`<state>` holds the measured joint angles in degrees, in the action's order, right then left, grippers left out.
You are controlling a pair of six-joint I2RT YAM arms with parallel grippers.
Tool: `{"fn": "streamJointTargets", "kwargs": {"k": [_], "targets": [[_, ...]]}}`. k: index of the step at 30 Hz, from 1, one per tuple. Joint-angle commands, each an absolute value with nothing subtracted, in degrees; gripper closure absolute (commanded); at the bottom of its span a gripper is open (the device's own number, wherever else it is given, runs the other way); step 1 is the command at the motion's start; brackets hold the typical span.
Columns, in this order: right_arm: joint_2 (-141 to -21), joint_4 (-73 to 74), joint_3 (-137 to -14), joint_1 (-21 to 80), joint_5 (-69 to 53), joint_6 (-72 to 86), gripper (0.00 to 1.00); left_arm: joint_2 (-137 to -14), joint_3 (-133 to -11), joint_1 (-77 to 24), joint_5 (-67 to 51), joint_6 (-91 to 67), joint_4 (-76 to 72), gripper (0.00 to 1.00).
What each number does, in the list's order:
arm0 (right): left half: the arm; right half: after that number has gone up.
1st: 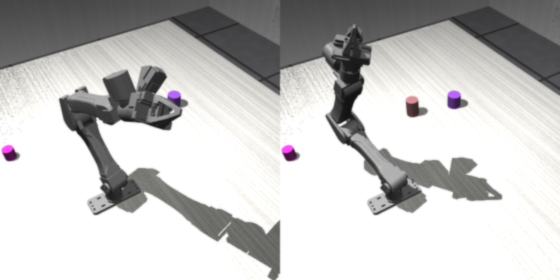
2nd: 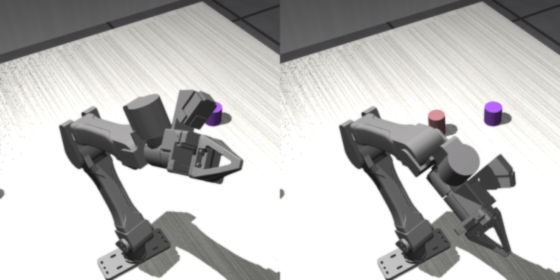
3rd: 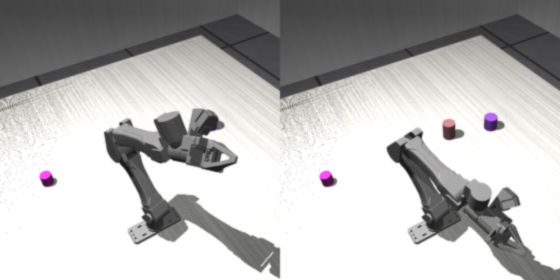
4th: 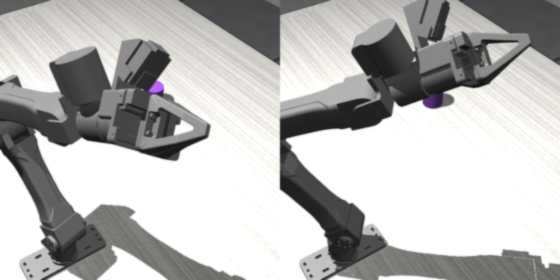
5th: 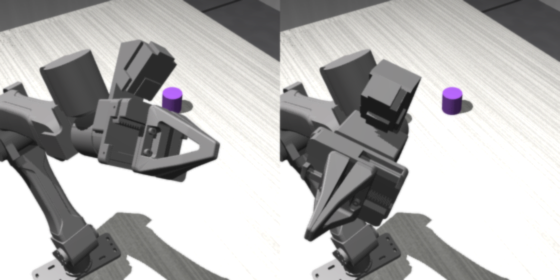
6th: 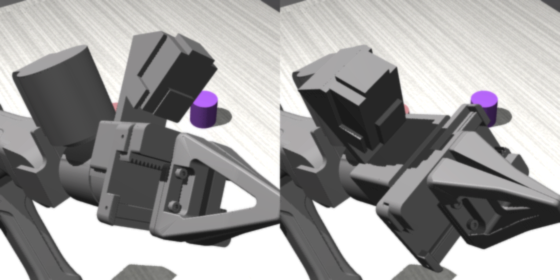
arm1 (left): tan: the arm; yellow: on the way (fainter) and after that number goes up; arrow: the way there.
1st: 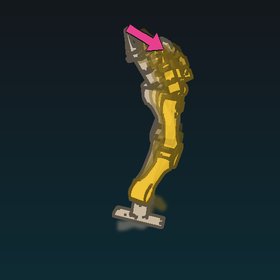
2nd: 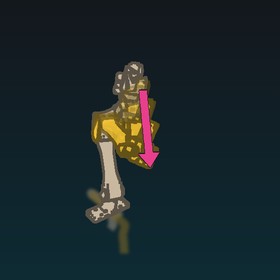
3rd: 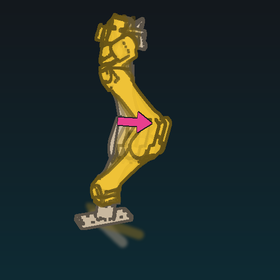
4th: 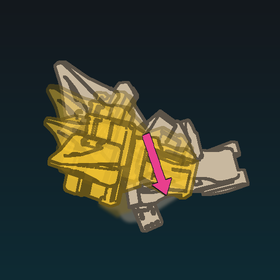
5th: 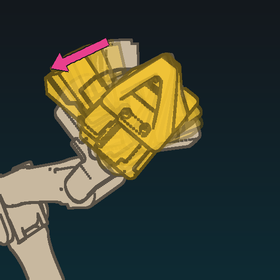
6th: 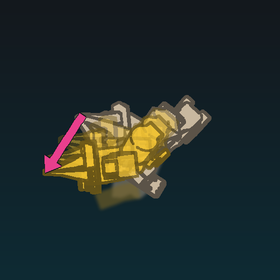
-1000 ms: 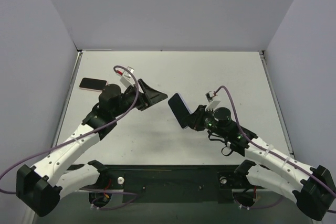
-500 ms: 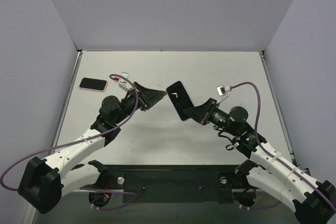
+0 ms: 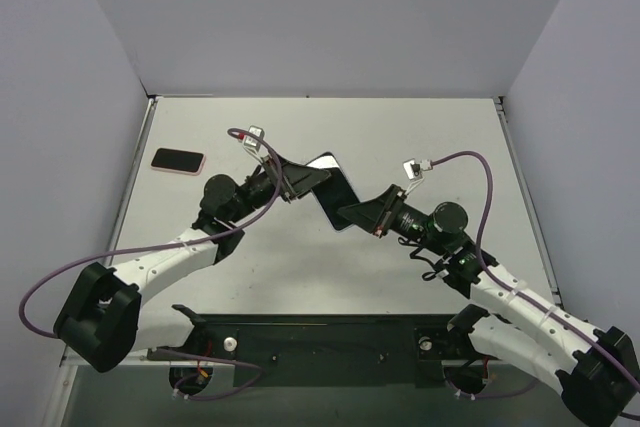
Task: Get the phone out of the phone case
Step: Pick up the phone at the center of the board.
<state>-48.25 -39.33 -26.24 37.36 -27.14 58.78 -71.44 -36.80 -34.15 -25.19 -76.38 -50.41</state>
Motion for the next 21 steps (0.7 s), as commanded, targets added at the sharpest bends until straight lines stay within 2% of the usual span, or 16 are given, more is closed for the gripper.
{"fn": "streamJointTargets", "kwargs": {"k": [1, 2, 3, 5, 6, 8, 9, 10, 11, 13, 17, 21], "targets": [[-48.3, -49.8, -27.5, 39.0, -29.0, 59.4, 1.00, -71.7, -40.1, -34.5, -28.3, -77.4, -59.1, 0.49], [-48.5, -48.4, -27.9, 39.1, -29.4, 58.5, 1.00, -71.9, -40.2, -34.5, -28.9, -77.2, -59.1, 0.59], [-48.4, -47.6, -28.5, 39.3, -29.6, 58.1, 1.00, -72.0, -40.4, -34.5, -29.4, -77.0, -59.2, 0.64], [-47.5, -43.2, -29.5, 39.3, -29.7, 55.6, 1.00, -71.7, -40.7, -34.1, -30.6, -76.1, -57.7, 0.80], [-46.8, -39.1, -30.1, 39.3, -29.7, 53.0, 1.00, -71.3, -40.7, -33.8, -30.8, -75.8, -56.3, 0.84], [-45.6, -31.1, -31.7, 39.3, -29.4, 48.1, 0.95, -70.3, -40.7, -33.3, -30.5, -75.6, -53.5, 0.97], [-45.4, -28.9, -32.9, 39.3, -29.5, 44.4, 0.86, -70.0, -40.5, -33.0, -29.7, -75.7, -52.4, 1.00], [-45.3, -24.7, -33.6, 39.5, -29.9, 42.4, 0.81, -68.9, -40.6, -33.0, -28.9, -75.9, -48.9, 1.00], [-45.5, -22.9, -35.2, 39.7, -30.3, 39.4, 0.71, -68.4, -40.8, -32.8, -27.3, -76.1, -47.1, 1.00], [-46.6, -16.9, -37.4, 40.4, -31.5, 35.9, 0.64, -67.2, -40.9, -32.8, -25.8, -76.6, -42.4, 1.00], [-50.0, -19.1, -39.4, 45.1, -31.5, 35.2, 0.61, -65.6, -39.5, -32.9, -23.4, -80.2, -45.7, 1.00], [-52.3, -24.7, -39.3, 48.1, -30.4, 36.8, 0.64, -63.9, -38.0, -32.9, -20.5, -81.5, -46.3, 1.00]]}}
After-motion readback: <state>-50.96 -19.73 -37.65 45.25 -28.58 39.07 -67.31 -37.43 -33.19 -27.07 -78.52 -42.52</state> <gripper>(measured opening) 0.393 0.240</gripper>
